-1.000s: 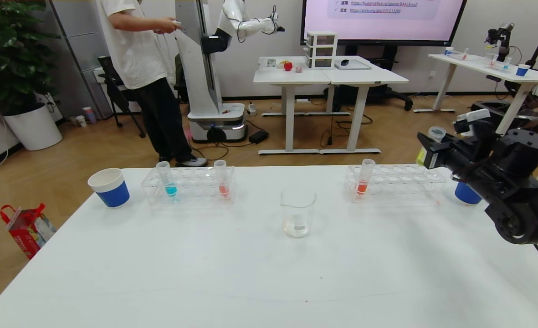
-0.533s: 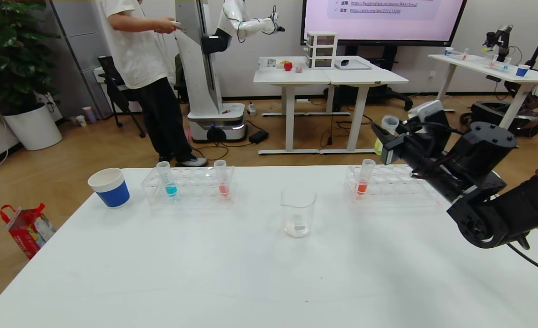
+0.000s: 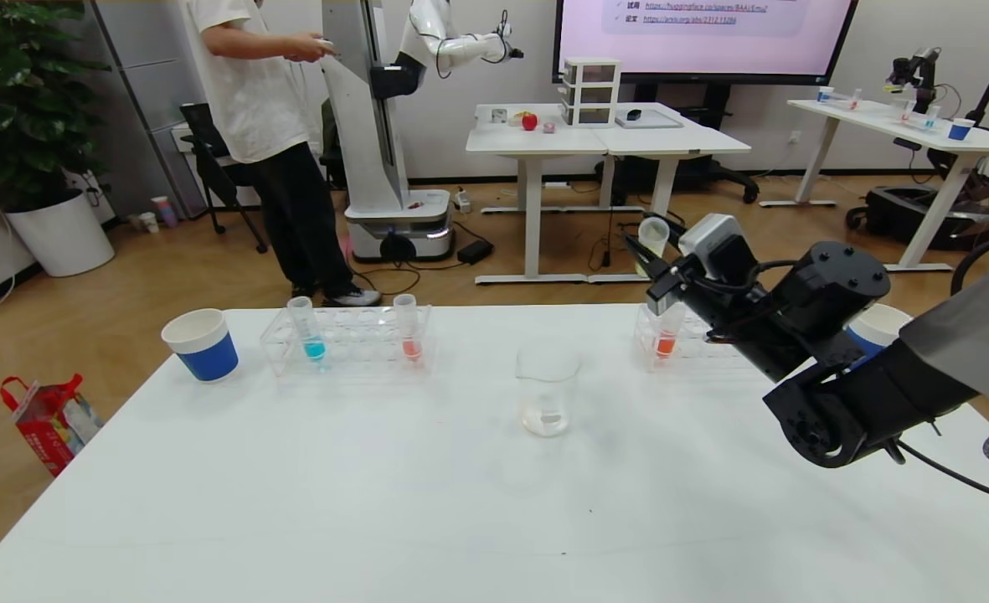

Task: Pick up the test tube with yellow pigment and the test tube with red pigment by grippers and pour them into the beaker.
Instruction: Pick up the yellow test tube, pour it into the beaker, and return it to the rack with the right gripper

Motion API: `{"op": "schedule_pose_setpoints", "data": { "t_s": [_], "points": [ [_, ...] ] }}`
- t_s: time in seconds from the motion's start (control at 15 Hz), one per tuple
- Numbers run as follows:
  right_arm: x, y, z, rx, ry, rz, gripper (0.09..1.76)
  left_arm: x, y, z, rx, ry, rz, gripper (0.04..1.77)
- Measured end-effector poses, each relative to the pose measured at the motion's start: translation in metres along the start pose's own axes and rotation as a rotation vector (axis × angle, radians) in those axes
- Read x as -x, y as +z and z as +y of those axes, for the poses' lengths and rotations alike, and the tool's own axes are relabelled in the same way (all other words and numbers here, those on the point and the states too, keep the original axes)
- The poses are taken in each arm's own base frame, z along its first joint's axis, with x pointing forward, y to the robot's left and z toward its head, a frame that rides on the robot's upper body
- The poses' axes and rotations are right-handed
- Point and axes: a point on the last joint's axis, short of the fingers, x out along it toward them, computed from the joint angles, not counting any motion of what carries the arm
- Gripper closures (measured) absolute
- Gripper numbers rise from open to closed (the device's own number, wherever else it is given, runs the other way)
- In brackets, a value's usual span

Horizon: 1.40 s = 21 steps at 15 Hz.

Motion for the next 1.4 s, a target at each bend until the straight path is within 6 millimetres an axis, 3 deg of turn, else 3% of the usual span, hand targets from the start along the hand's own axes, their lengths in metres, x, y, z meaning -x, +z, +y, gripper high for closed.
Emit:
{"op": "schedule_pose_setpoints", "data": {
  "t_s": [0.47,0.73,1.4],
  "points": [
    [-0.008,-0.003,0.034,0.145,0.146,-0.077,1.34,0.000,0.000,0.000,0.000,0.000,0.000,0.06],
    [-0.004,-0.006,0.034,0.338,0.247,-0.173,1.34,0.000,0.000,0.000,0.000,0.000,0.000,0.06],
    [-0.006,-0.026,0.053,0.544,0.304,-0.199,1.34,0.000,0.000,0.000,0.000,0.000,0.000,0.06]
  ]
}}
